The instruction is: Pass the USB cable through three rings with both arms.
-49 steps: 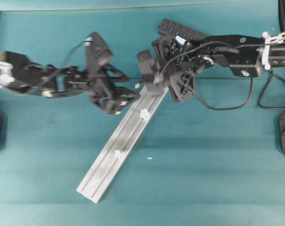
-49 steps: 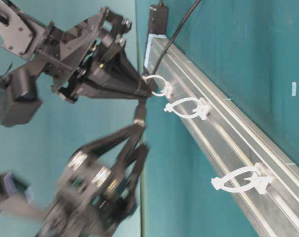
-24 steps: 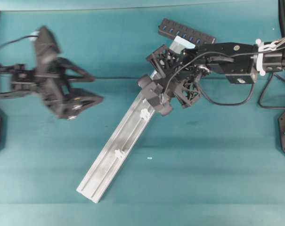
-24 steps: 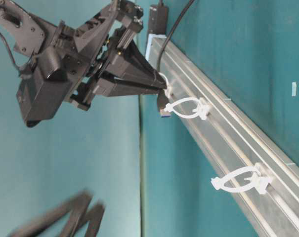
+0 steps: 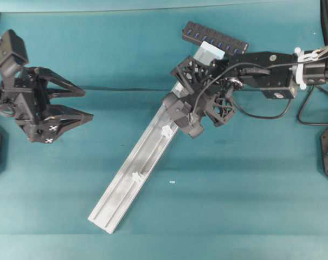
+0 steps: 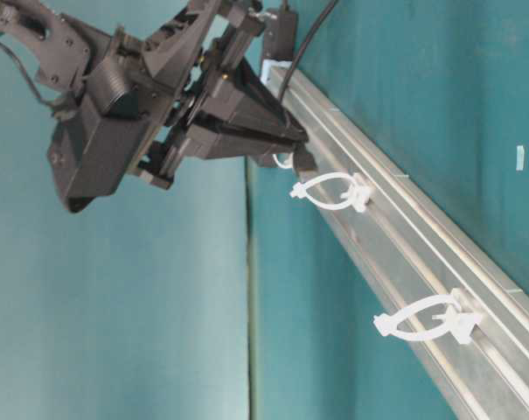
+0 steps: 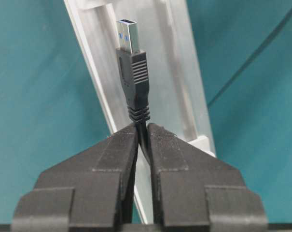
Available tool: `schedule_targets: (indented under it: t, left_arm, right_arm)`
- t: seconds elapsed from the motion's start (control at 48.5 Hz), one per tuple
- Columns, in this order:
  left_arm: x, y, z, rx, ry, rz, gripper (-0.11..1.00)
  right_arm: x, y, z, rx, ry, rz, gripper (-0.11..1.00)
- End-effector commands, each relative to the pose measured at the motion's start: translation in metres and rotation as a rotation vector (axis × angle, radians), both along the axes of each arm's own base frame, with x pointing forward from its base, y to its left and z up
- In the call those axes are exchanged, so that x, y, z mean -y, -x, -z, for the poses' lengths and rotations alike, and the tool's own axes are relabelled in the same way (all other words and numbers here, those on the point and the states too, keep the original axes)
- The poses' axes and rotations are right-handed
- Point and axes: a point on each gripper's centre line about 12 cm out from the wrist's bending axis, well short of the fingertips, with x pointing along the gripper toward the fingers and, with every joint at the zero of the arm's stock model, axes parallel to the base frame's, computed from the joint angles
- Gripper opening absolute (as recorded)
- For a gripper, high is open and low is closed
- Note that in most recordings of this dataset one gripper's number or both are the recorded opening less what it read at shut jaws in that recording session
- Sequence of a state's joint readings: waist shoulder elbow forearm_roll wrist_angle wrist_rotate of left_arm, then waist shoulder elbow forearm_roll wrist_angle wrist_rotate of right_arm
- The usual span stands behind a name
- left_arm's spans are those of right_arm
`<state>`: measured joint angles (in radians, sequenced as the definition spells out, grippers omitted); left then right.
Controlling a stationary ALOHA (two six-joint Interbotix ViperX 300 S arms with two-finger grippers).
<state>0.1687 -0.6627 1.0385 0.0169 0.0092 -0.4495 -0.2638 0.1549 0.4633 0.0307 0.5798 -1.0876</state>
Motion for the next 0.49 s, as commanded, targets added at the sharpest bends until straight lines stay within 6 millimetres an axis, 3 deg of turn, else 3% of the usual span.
schedule_targets:
  t: [0.0,0.474]
  left_arm:
    - [0.0001,-0.0018,-0.0062,0.021,-0.005,0.002,0.97]
    - [0.0005,0.0005,-0.0064,0.024,-0.005,0.002,0.97]
  right_arm:
    - [-0.0070,0.0016,0.0061,-0.022,0.006,-0.030,0.09]
    - [-0.0157,-0.0068,0.0102,0.003,0.006,-0.042,0.09]
